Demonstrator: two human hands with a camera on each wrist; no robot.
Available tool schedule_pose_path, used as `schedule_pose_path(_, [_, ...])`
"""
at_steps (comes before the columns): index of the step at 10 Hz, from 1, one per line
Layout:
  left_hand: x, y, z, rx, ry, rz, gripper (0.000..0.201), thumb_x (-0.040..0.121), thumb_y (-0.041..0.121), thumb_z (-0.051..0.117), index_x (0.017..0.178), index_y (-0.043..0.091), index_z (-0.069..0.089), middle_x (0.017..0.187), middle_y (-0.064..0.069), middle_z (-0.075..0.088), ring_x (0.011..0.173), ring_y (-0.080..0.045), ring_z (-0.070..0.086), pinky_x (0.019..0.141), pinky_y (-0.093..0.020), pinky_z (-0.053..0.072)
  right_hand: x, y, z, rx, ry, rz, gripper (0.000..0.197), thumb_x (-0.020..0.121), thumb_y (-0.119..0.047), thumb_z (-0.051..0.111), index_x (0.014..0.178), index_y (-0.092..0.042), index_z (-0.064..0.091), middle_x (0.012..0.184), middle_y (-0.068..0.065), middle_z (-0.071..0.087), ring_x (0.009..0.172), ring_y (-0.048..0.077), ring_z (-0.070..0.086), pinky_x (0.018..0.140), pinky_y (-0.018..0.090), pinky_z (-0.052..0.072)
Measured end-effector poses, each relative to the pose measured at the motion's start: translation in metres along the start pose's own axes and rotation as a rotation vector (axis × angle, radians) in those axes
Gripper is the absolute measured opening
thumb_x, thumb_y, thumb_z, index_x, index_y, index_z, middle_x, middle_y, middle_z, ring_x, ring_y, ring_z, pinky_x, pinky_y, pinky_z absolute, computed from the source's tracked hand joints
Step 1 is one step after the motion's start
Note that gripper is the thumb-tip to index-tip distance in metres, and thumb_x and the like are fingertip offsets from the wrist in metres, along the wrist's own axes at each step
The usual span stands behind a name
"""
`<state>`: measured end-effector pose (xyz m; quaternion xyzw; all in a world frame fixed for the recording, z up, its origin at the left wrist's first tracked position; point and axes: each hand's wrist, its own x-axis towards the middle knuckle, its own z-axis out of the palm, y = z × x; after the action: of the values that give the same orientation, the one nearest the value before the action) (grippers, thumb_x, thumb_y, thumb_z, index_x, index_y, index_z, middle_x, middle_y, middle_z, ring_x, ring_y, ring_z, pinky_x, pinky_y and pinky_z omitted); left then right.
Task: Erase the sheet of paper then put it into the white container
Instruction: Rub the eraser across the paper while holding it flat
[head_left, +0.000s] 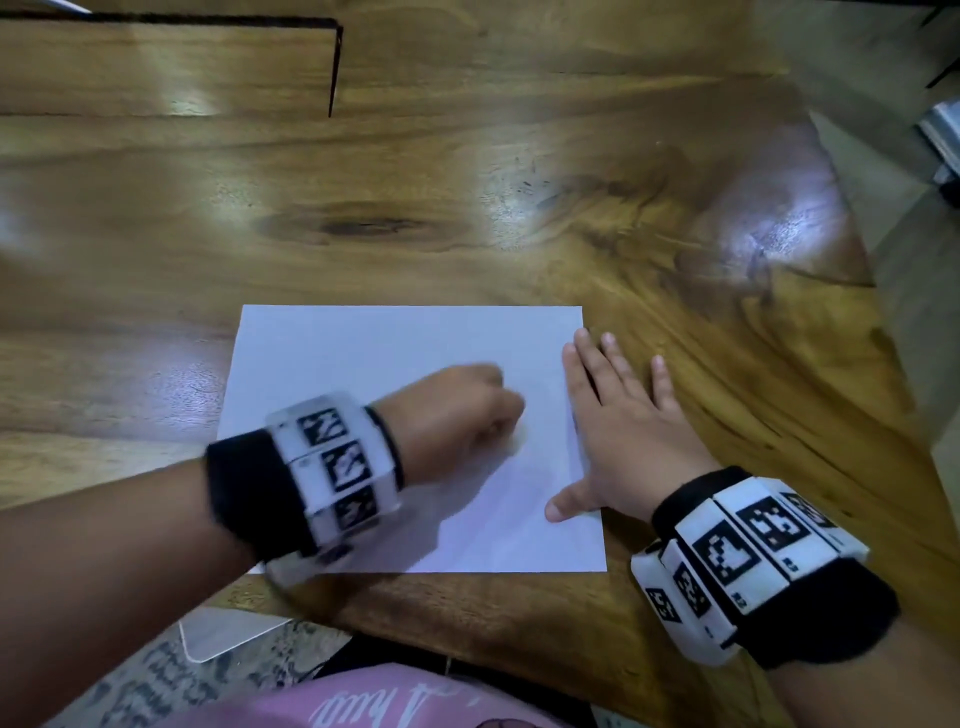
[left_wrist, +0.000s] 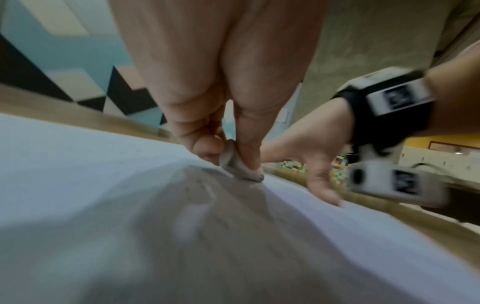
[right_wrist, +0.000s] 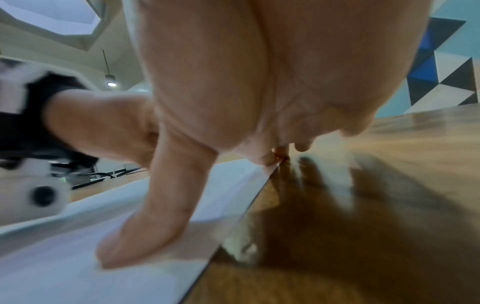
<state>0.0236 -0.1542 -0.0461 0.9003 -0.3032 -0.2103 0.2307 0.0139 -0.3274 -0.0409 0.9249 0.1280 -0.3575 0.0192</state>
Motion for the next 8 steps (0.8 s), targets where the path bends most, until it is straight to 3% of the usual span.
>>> schedule_pose_path(1, [0.020,0.000,-0.002,-0.132,0.064,-0.028,0.014,0.082,0.016,0.055,0.073,0.005,0.057,0.077,-0.005,0.043,0.071,-0.027,0.052,0.064,-0.029,0.037,0.000,-0.001,0.000,-0.010,0.000,0.005,0.141,0.062,-0.068,0.070,0.142,-0.012,-0.031,0.148,-0.001,-0.041,0.136,0.017,-0.037,0.112,0.048,-0.020])
schedule_pose_path(2, [-0.008,0.004,0.015,-0.244,-0.041,-0.131,0.017,0.082,0.019,0.046,0.073,0.009,0.056,0.067,0.005,0.046,0.060,-0.011,0.045,0.058,-0.025,0.036,0.000,0.001,0.000,-0.008,0.003,0.004,0.140,0.062,-0.069,0.069,0.142,-0.012,-0.031,0.148,-0.001,-0.041,0.136,0.017,-0.037,0.112,0.048,-0.021])
schedule_pose_path(3, [-0.039,-0.003,0.027,0.021,-0.133,-0.028,0.015,0.082,0.016,0.051,0.089,0.005,0.057,0.062,0.007,0.049,0.058,-0.001,0.045,0.060,-0.018,0.039,0.000,0.002,0.001,-0.001,0.003,-0.003,0.141,0.061,-0.069,0.069,0.142,-0.013,-0.032,0.148,-0.002,-0.042,0.135,0.017,-0.038,0.111,0.048,-0.021])
schedule_pose_path(4, [-0.035,-0.005,0.018,0.177,-0.155,0.096,0.017,0.084,0.013,0.051,0.095,0.003,0.059,0.066,0.011,0.046,0.069,-0.012,0.052,0.067,-0.023,0.042,0.000,0.002,0.002,0.012,0.000,-0.007,0.141,0.061,-0.068,0.070,0.141,-0.013,-0.033,0.147,-0.002,-0.043,0.135,0.017,-0.039,0.112,0.048,-0.021])
schedule_pose_path(5, [-0.013,0.010,0.013,-0.139,-0.096,-0.039,0.011,0.080,0.013,0.053,0.079,0.008,0.063,0.075,0.003,0.054,0.078,-0.027,0.058,0.070,-0.032,0.044,0.001,0.001,0.002,0.013,0.001,-0.010,0.141,0.061,-0.067,0.070,0.141,-0.013,-0.033,0.147,-0.002,-0.043,0.135,0.017,-0.039,0.112,0.048,-0.021])
schedule_pose_path(6, [0.001,0.021,0.015,-0.170,-0.034,-0.001,0.011,0.079,0.013,0.056,0.072,0.005,0.060,0.077,-0.008,0.053,0.067,-0.024,0.053,0.060,-0.029,0.040,0.002,0.001,0.002,0.013,0.000,-0.009,0.141,0.061,-0.068,0.070,0.141,-0.013,-0.033,0.147,-0.002,-0.043,0.134,0.017,-0.040,0.111,0.048,-0.021])
schedule_pose_path(7, [-0.014,0.012,0.023,-0.312,-0.076,-0.175,0.018,0.078,0.013,0.057,0.063,0.017,0.049,0.063,0.006,0.045,0.058,-0.010,0.043,0.055,-0.022,0.034,0.001,0.002,0.002,0.011,0.003,-0.002,0.141,0.061,-0.069,0.069,0.141,-0.014,-0.033,0.147,-0.003,-0.043,0.134,0.016,-0.040,0.111,0.048,-0.021])
schedule_pose_path(8, [-0.039,0.000,0.027,-0.168,-0.139,-0.162,0.022,0.076,0.009,0.057,0.060,0.021,0.047,0.060,0.006,0.048,0.053,-0.008,0.045,0.054,-0.024,0.039,-0.001,0.002,0.002,0.016,0.010,-0.001,0.140,0.062,-0.068,0.069,0.142,-0.015,-0.032,0.147,-0.005,-0.042,0.134,0.016,-0.040,0.111,0.048,-0.021])
